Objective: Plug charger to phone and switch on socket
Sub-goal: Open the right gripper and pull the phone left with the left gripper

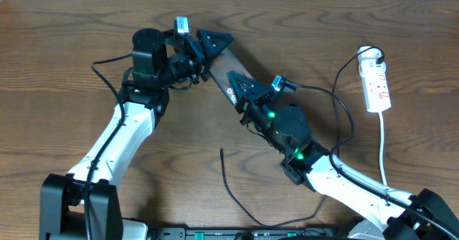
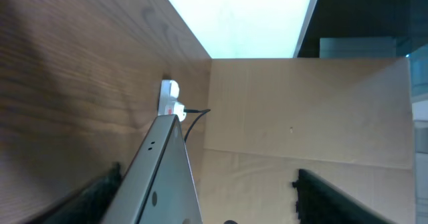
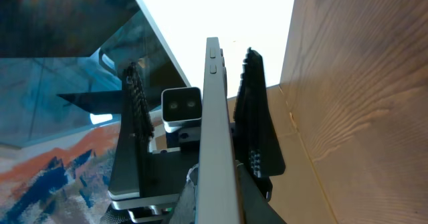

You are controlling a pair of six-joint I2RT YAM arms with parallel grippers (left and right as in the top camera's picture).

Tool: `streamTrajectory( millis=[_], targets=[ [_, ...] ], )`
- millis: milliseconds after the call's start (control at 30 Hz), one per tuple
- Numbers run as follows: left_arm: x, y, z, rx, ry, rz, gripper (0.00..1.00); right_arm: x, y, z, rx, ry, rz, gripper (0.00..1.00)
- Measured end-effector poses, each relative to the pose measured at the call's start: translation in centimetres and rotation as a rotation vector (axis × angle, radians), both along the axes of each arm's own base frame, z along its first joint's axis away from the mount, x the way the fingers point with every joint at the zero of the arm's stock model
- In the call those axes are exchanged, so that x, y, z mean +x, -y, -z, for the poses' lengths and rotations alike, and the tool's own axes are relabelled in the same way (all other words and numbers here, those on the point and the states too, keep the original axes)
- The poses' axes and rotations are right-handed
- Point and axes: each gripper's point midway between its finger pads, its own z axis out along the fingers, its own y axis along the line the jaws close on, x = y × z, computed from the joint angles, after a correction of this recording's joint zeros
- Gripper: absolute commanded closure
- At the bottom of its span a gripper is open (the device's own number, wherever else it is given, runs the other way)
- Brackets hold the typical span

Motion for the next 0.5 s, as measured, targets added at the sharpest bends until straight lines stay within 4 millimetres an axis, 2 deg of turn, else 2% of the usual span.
streamTrajectory(
  millis=[100,233,367,500],
  targets=[
    [0.05,-0.04,0.01,-0.001,-0.002,-0.004,0.42,0.03,0.05,0.02,0.000,0.000,0.003,0.99],
    [0.06,-0.04,0.01,-0.002,-0.004,-0.005,0.44,0.04,0.07,0.02,0.000,0.000,0.005,0.99],
    [0.06,-0.04,0.01,-0.001,-0.003,-0.005,0.55,0.06,0.07,0.00,0.000,0.000,0.005,0.99],
    [0.06,-0.04,0.02,-0.002,-0.005,-0.006,0.62,0.08,0.11,-0.07,0.002,0.002,0.008,0.99]
  ],
)
